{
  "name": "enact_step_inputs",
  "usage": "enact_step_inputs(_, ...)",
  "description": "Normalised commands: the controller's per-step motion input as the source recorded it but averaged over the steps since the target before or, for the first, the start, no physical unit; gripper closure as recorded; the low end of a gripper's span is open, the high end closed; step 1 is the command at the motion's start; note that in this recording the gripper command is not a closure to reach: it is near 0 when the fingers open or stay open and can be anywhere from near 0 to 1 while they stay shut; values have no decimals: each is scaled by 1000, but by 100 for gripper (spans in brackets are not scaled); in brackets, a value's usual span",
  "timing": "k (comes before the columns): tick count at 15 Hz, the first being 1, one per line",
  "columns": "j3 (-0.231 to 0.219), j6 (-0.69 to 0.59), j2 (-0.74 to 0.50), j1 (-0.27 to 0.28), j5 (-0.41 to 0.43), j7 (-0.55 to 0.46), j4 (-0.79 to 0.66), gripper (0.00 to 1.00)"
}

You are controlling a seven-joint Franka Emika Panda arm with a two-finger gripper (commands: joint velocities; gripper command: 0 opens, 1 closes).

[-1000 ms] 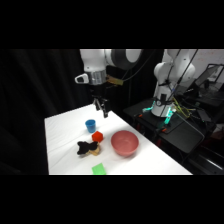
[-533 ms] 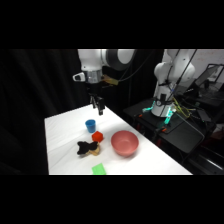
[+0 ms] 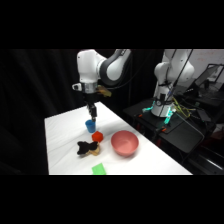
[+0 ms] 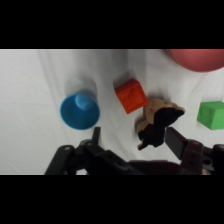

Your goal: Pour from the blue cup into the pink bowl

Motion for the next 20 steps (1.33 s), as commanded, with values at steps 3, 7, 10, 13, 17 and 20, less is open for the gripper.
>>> enact_step_inputs(3, 38, 257, 191, -68, 135, -31, 38, 0)
enact_step_inputs(7, 23, 227, 142, -54, 70, 19, 62, 0)
enact_step_inputs(10, 43, 215, 185, -81, 111, -7, 115, 0)
enact_step_inputs(13, 62, 123, 263, -145, 153, -62, 237, 0)
enact_step_inputs(17, 81, 95, 230, -157, 175, -67, 236, 0)
enact_step_inputs(20, 86, 38, 120, -95, 135, -46, 156, 100)
